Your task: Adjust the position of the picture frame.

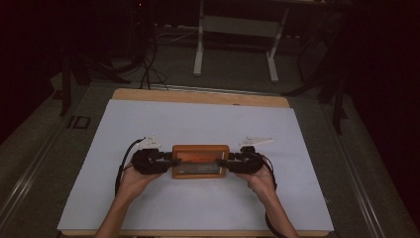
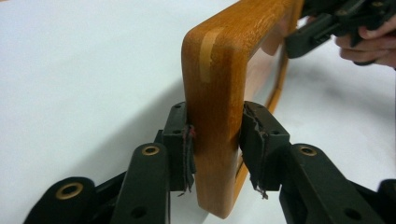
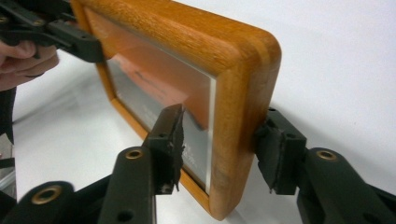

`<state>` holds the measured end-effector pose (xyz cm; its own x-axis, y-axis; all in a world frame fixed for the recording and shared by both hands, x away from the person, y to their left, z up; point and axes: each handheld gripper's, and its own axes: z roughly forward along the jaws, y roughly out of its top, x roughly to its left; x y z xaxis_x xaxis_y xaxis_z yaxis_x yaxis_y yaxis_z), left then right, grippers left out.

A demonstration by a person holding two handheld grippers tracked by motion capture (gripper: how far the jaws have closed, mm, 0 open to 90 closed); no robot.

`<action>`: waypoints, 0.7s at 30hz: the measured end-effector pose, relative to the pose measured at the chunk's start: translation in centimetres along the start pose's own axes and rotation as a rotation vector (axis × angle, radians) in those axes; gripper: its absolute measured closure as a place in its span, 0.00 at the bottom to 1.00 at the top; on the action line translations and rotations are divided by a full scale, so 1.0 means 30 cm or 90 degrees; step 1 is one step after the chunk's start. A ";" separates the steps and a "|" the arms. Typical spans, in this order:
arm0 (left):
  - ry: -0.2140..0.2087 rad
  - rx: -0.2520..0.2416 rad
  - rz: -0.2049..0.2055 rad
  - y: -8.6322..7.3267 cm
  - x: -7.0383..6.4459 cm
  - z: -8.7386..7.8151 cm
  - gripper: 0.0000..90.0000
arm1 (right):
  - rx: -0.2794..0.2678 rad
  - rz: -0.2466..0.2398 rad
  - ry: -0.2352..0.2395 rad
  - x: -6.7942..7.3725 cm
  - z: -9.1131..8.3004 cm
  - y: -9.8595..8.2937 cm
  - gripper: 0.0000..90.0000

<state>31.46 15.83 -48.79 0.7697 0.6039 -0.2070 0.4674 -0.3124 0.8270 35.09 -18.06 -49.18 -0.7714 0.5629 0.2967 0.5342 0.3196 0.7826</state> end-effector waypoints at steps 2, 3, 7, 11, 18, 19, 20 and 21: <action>0.001 -0.006 -0.001 -0.016 -0.011 -0.007 0.73 | 0.003 -0.009 0.006 -0.002 0.004 0.006 0.57; 0.001 -0.007 -0.003 -0.026 -0.016 -0.009 0.74 | 0.006 -0.015 0.007 -0.003 0.007 0.009 0.56; 0.010 -0.013 -0.017 -0.067 -0.039 -0.020 0.75 | 0.014 -0.041 0.017 -0.002 0.025 0.013 0.55; 0.022 -0.005 -0.017 -0.094 -0.069 -0.037 0.75 | 0.025 -0.069 0.031 0.007 0.042 0.015 0.54; 0.009 0.015 0.010 -0.108 -0.106 -0.058 0.71 | 0.018 -0.107 0.059 0.018 0.048 0.006 0.53; 0.005 0.019 0.017 -0.104 -0.110 -0.056 0.67 | 0.019 -0.109 0.060 0.019 0.047 0.004 0.53; 0.002 0.023 0.027 -0.097 -0.113 -0.053 0.63 | 0.020 -0.115 0.061 0.020 0.044 0.002 0.54; 0.004 0.024 0.036 -0.090 -0.119 -0.049 0.60 | 0.021 -0.122 0.062 0.021 0.041 0.000 0.54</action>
<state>26.82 15.60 -49.52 0.7925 0.5893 -0.1570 0.4394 -0.3732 0.8171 35.03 -16.78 -49.67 -0.8890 0.4136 0.1968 0.3841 0.4390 0.8123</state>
